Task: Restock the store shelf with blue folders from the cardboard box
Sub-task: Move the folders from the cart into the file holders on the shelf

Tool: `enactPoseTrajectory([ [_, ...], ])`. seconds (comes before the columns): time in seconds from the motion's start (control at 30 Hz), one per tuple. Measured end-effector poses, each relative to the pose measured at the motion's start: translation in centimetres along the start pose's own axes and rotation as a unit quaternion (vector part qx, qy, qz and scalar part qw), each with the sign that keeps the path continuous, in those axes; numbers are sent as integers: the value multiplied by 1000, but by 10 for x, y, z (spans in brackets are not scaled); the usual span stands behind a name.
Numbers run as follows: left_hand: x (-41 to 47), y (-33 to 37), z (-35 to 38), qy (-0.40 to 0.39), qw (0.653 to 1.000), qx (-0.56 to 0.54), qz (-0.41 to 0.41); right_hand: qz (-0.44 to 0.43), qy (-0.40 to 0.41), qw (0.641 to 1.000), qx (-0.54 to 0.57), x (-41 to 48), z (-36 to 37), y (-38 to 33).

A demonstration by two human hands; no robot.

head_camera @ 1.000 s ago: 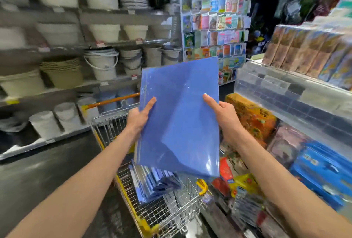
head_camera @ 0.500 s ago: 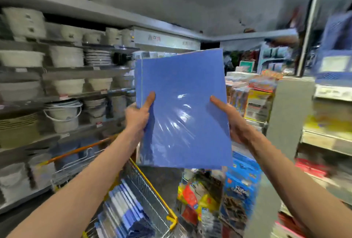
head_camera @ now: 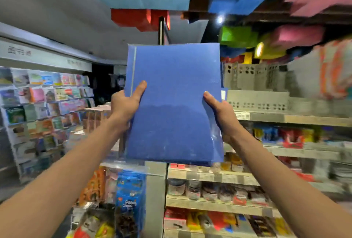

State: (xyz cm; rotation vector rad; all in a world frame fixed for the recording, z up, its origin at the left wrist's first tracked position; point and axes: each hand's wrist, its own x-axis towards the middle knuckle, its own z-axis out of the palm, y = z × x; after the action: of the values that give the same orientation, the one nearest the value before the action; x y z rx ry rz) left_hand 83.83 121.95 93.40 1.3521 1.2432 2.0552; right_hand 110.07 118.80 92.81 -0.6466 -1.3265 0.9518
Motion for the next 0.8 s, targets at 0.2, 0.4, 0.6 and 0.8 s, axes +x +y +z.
enactPoseTrajectory([
  [0.2, -9, 33, 100, -68, 989, 95, 87, -70, 105, 992, -13, 9, -74, -34],
  [0.4, -13, 29, 178, -151, 973, 125, 126, -178, 186, 963, -76, 56, -118, -50],
  [0.6, -1, 35, 268, -242, 962, 38, 123, -225, 256, 930, -139, 123, -163, -46],
  [0.8, 13, 41, 349, -337, 932, 11, 129, -268, 318, 896, -157, 187, -192, -58],
])
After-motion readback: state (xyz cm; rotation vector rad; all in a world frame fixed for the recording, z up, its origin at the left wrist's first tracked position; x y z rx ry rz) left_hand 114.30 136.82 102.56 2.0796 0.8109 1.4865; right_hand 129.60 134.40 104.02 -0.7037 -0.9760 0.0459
